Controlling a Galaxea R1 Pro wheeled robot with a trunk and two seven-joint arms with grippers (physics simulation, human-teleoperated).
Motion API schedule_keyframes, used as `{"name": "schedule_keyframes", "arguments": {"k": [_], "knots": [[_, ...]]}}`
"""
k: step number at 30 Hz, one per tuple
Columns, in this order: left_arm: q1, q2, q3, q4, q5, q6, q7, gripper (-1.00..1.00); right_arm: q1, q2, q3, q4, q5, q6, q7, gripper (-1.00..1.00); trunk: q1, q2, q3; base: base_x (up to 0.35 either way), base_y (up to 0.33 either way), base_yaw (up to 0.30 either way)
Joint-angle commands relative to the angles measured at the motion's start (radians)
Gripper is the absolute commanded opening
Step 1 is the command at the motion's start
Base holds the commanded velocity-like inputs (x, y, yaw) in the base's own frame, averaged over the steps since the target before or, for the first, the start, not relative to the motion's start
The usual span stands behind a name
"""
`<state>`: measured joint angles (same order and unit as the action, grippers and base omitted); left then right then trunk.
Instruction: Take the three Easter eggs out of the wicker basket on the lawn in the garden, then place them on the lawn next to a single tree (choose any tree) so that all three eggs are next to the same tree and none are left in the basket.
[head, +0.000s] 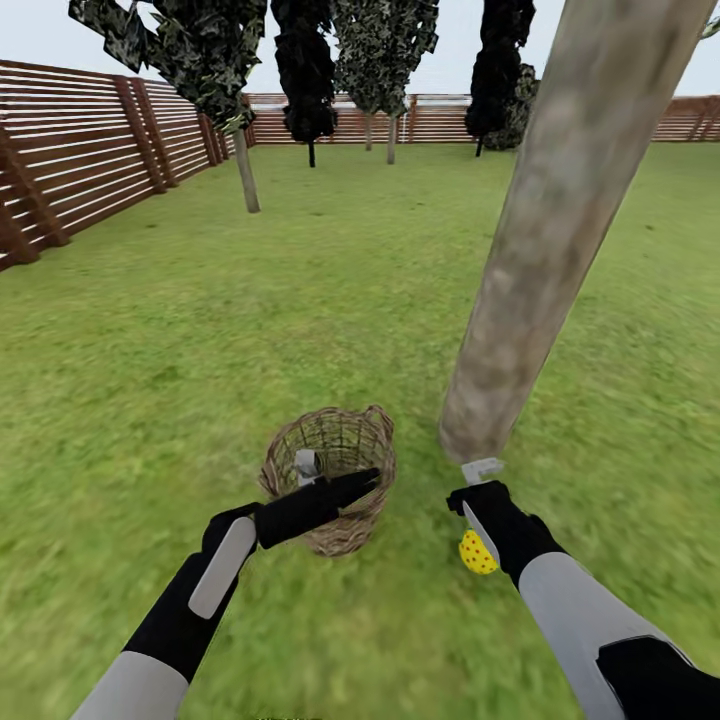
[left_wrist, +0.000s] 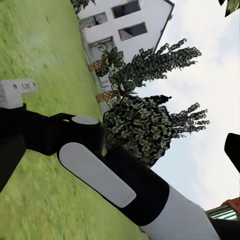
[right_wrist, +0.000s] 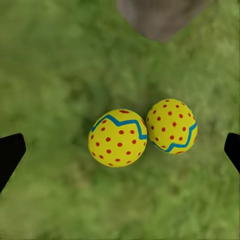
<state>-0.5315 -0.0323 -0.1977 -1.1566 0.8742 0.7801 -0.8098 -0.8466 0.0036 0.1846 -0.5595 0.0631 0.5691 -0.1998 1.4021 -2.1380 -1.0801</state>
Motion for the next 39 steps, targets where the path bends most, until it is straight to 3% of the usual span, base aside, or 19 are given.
{"name": "schedule_keyframes", "arguments": {"k": [1,3,10,28,39], "knots": [[-0.001,0.001,0.000,-0.001,0.004,0.005,0.000,1.00,0.000,0.000,0.004,-0.002,0.006,0.008,-0.001,1.00,0.000,0.000,-0.001,0.000,0.000,0.293],[-0.001,0.003,-0.001,-0.002,0.003,0.005,0.000,1.00,0.000,0.003,0.004,-0.003,0.006,0.010,-0.001,1.00,0.000,0.000,-0.001,0.000,0.000,0.293],[-0.001,-0.006,-0.004,-0.002,0.003,0.005,0.002,1.00,0.000,0.060,0.004,-0.001,0.009,0.019,-0.004,1.00,0.000,0.000,0.000,0.000,0.000,0.293],[-0.001,-0.009,-0.002,0.010,0.005,0.004,0.000,1.00,0.003,0.094,0.004,0.003,0.010,0.015,-0.007,1.00,0.000,0.000,0.007,0.000,0.000,0.293],[-0.001,-0.008,-0.002,0.009,0.005,0.004,0.000,1.00,0.004,0.098,0.004,0.007,0.013,0.013,-0.007,1.00,0.000,0.000,0.010,0.000,0.000,0.293]]}}
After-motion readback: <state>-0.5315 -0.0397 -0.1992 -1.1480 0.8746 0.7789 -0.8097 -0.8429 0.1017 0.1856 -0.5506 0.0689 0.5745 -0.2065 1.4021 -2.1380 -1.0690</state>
